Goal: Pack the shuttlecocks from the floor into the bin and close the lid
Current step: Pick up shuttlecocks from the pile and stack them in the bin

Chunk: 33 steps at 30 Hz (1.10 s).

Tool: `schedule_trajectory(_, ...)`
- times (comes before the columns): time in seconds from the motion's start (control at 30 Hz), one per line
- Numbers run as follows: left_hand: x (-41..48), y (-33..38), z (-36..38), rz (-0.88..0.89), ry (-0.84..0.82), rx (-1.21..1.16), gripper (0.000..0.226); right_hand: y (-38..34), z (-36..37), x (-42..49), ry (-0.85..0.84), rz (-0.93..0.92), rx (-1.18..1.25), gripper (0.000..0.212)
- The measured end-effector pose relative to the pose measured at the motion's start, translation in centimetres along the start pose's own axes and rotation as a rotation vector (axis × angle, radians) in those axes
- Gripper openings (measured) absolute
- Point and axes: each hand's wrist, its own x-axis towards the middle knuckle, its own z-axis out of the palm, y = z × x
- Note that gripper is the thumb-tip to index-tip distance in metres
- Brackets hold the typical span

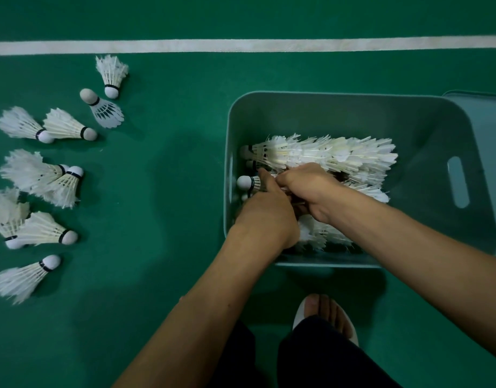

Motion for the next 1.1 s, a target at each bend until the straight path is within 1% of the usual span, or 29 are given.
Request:
schedule_trajectory(0.03,0.1,0.0,0.0,-0.002,0.008,0.002,0.109,0.0,0.0,-0.1,-0.004,0.004,0.009,0.005)
schedule_trajectory(0.13,0.2,0.2,0.1,-0.008,0.021,0.013,0.108,0.1,-0.1,0.0,-0.006,0.010,0.033,0.013)
schedule_trajectory(0.2,0.1,0.2,0.0,-0.013,0.032,0.018,0.107,-0.1,-0.2,-0.1,0.001,0.013,0.048,0.006)
schedule_trajectory(0.23,-0.1,0.2,-0.1,-0.016,0.035,0.018,0.107,-0.2,-0.4,-0.2,0.007,0.009,0.054,0.007)
schedule_trajectory(0.3,-0.5,0.3,-0.5,-0.019,0.044,0.014,0.105,-0.4,-0.9,-0.3,0.016,-0.007,0.053,0.019)
schedule_trajectory(0.4,-1.8,0.5,-1.2,-0.018,0.070,0.043,0.099,-0.4,-2.1,-1.1,0.018,-0.038,0.025,0.019)
schedule_trajectory(0.53,-4.8,0.6,-2.8,0.071,0.206,0.048,0.070,0.0,-4.3,-3.4,0.041,-0.118,-0.112,0.017)
schedule_trajectory(0.63,-7.3,-1.1,-4.6,0.164,0.357,0.049,0.040,-0.2,-5.0,-6.0,0.071,-0.263,-0.135,0.014)
schedule_trajectory(0.67,-8.0,-1.9,-5.1,0.180,0.410,0.044,0.035,-0.4,-4.8,-6.9,0.079,-0.325,-0.146,0.013)
schedule_trajectory(0.73,-8.8,-3.9,-5.9,0.180,0.528,-0.027,0.029,-1.4,-3.7,-8.5,0.084,-0.450,-0.183,0.013)
schedule_trajectory(0.8,-8.7,-5.9,-6.1,0.137,0.617,-0.143,0.027,-2.6,-1.5,-9.7,0.068,-0.571,-0.205,0.015)
schedule_trajectory(0.9,-7.5,-9.2,-5.5,0.012,0.680,-0.308,0.020,-4.3,3.0,-10.8,0.077,-0.737,-0.276,0.015)
schedule_trajectory(0.97,-6.3,-11.6,-4.9,-0.047,0.694,-0.382,0.013,-4.9,6.6,-10.9,0.088,-0.790,-0.258,0.014)
schedule_trajectory(1.03,-5.0,-14.5,-4.2,-0.098,0.685,-0.411,0.009,-5.1,10.7,-10.7,0.056,-0.806,-0.250,0.014)
schedule_trajectory(1.07,-4.2,-16.3,-3.7,-0.119,0.694,-0.402,0.013,-4.9,12.9,-10.5,0.027,-0.805,-0.294,0.012)
schedule_trajectory(1.1,-3.7,-18.2,-3.1,-0.141,0.723,-0.379,0.021,-4.6,15.1,-10.1,-0.006,-0.799,-0.342,0.009)
